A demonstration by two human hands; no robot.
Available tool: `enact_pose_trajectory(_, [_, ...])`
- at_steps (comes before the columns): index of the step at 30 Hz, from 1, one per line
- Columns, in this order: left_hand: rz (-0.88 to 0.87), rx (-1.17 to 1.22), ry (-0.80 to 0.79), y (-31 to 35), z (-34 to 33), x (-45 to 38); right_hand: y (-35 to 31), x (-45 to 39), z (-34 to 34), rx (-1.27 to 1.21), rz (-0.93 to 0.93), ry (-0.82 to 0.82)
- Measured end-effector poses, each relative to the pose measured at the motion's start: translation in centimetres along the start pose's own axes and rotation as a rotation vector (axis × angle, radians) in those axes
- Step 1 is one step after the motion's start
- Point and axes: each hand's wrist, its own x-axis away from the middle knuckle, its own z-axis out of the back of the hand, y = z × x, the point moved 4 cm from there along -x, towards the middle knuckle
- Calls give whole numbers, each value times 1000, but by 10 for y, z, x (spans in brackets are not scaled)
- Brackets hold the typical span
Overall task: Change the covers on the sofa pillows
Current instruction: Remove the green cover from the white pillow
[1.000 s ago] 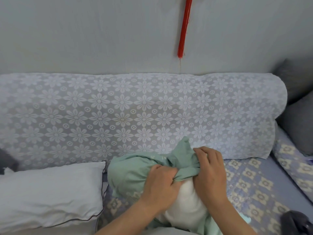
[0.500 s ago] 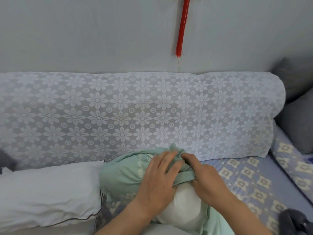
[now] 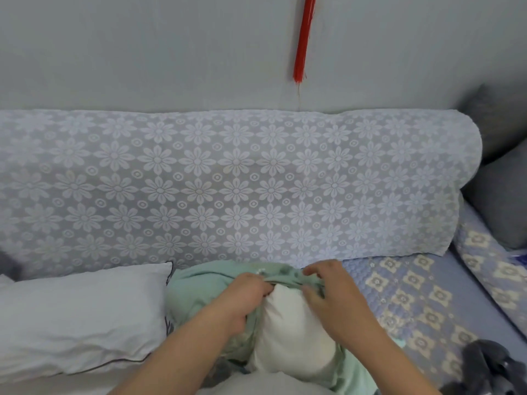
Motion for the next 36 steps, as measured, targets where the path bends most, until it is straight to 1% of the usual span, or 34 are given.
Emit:
enact_pose_trajectory(1, [32, 51, -12, 1, 2, -1, -2, 3, 6, -15, 21, 96])
enact_pose_trajectory(2, [56, 93, -30, 2, 5, -2, -6, 6, 8, -29, 40, 133])
enact_pose_trajectory(3, [71, 128, -60, 3, 6, 0, -8, 9, 6, -28, 54, 80])
enact_pose_trajectory(4, [81, 157, -106, 4, 4, 1, -9, 14, -2, 21, 56, -30])
enact_pose_trajectory(5, [89, 176, -158, 3, 1, 2, -8, 19, -15, 115, 54, -137])
enact_pose_trajectory(6, [93, 181, -201, 2, -4, 3, -8, 24, -27, 227, 74, -185])
enact_pose_trajectory(7, [98, 170, -237, 0, -9, 5, -3, 28, -39, 329, 100, -172])
enact_pose_trajectory(8, [90, 144, -255, -1, -14, 5, -1, 30, -47, 374, 117, -132])
enact_pose_trajectory(9, [65, 100, -246, -2, -16, 3, 1, 31, -52, 366, 122, -70])
enact_pose_trajectory(10, [22, 45, -204, -1, -16, 0, 2, 30, -53, 333, 129, -4])
enact_pose_trajectory(11, [-30, -38, -128, 1, -14, -6, 2, 29, -55, 303, 141, 16])
enact_pose_trajectory(12, [-89, -155, -36, 2, -11, -16, -1, 30, -57, 319, 195, 30])
enact_pose_trajectory(14, [-234, -491, 165, 8, -3, -36, -13, 37, -61, 395, 422, 10])
enact_pose_trajectory(15, [-290, -682, 237, 10, 1, -46, -17, 41, -62, 434, 523, 1])
enact_pose_trajectory(16, [-337, -858, 290, 9, 8, -56, -16, 42, -60, 436, 591, -6])
enact_pose_trajectory(17, [-365, -1005, 324, 10, 13, -62, -10, 41, -54, 405, 606, 8])
enact_pose_trajectory(18, [-373, -1143, 367, 9, 26, -68, -4, 39, -47, 340, 582, 36])
enact_pose_trajectory(20, [-422, -1376, 518, 12, 52, -73, 14, 37, -28, 192, 418, 97])
enact_pose_trajectory(22, [-471, -1509, 643, 21, 68, -74, 25, 38, -11, 65, 300, 157])
enact_pose_trajectory(23, [-444, -1481, 648, 24, 71, -73, 32, 40, -6, 23, 251, 158])
enact_pose_trajectory(24, [-423, -1462, 630, 24, 72, -75, 36, 43, -2, 2, 215, 150])
enact_pose_trajectory(26, [-283, -1224, 564, 21, 74, -73, 42, 46, 7, -42, 128, 104])
enact_pose_trajectory(27, [-212, -1090, 487, 16, 72, -72, 47, 47, 10, -72, 46, 57])
enact_pose_trajectory(28, [-179, -1016, 384, 12, 66, -69, 56, 46, 13, -84, -49, -6])
enact_pose_trajectory(29, [-167, -1022, 283, 7, 59, -63, 64, 45, 16, -47, -163, -67])
enact_pose_trajectory(30, [-162, -1052, 197, 5, 50, -58, 72, 44, 21, 28, -271, -90])
enact_pose_trajectory(31, [-160, -1094, 134, 2, 39, -51, 75, 44, 31, 128, -327, -23])
enact_pose_trajectory(32, [-159, -1119, 83, 2, 30, -44, 70, 44, 43, 207, -295, 152])
enact_pose_trajectory(33, [-159, -1133, 50, 3, 21, -37, 52, 47, 53, 207, -187, 353])
enact_pose_trajectory(34, [-158, -1143, 8, 7, 11, -31, 26, 47, 58, 153, -45, 484])
enact_pose_trajectory(35, [-153, -1110, -31, 9, 3, -29, -1, 43, 55, 82, 70, 454])
enact_pose_trajectory(36, [-159, -1086, -60, 13, -5, -26, -19, 37, 42, 64, 159, 283])
